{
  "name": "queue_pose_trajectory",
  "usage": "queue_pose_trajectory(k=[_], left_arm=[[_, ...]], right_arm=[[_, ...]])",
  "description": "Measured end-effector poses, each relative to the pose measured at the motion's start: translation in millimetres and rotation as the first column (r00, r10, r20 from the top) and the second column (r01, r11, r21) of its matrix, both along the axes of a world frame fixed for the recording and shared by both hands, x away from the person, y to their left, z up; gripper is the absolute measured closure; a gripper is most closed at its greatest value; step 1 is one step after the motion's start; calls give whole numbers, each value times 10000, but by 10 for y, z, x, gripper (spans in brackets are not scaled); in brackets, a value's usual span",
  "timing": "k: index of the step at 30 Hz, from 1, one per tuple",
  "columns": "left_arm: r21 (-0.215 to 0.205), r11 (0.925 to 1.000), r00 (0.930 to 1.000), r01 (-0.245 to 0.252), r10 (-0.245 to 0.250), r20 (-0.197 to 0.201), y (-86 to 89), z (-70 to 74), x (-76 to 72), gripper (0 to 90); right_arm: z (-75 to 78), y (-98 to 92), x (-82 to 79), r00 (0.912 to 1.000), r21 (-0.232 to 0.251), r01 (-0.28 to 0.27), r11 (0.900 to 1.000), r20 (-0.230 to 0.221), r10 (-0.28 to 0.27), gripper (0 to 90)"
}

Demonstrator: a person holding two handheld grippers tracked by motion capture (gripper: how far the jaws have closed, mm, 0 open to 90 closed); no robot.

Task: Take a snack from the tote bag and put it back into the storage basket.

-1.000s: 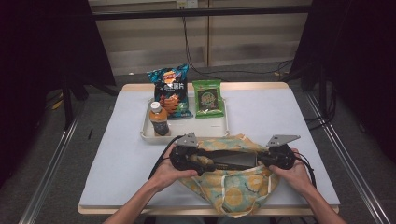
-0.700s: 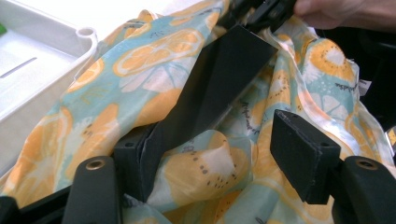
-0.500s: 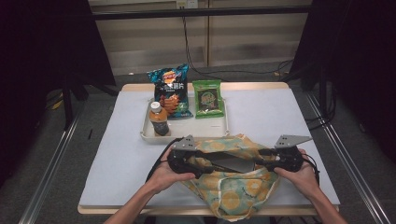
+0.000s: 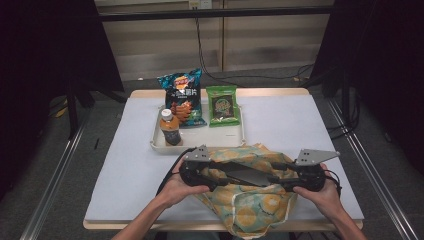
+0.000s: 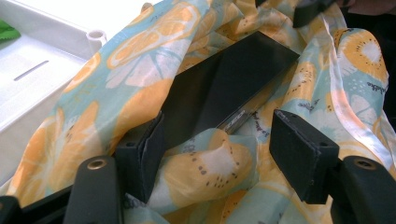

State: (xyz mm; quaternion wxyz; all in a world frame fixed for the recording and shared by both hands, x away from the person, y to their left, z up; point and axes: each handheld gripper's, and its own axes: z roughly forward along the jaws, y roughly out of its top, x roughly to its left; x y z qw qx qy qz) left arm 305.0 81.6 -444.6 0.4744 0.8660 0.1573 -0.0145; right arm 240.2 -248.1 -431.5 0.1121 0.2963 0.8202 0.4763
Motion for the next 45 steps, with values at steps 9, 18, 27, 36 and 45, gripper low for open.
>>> queue_pose_trajectory(k=[9, 18, 27, 36, 45], left_arm=[[-97, 9999, 10000, -25, 24, -38, 6, -10, 5, 355], [-163, 9998, 9999, -117, 115, -70, 9, -14, 9, 358], [-227, 9997, 9998, -119, 116, -150, 13, -17, 13, 357], [-421, 9990, 9990, -153, 135, -420, 50, -3, 39, 356], [-727, 9971, 9987, -227, 193, -465, 113, 87, 50, 324]], right_arm=[[-133, 134, 76, 9994, -600, -225, 9979, -275, 209, 382], [-229, 162, 42, 9982, -949, -454, 9944, -422, 415, 275], [-396, 305, 127, 9958, -1731, -721, 9823, -678, 611, 386], [-325, 316, 123, 9959, -1739, -851, 9811, -461, 782, 421], [-187, 223, 116, 9940, -1242, -956, 9876, -655, 880, 429]])
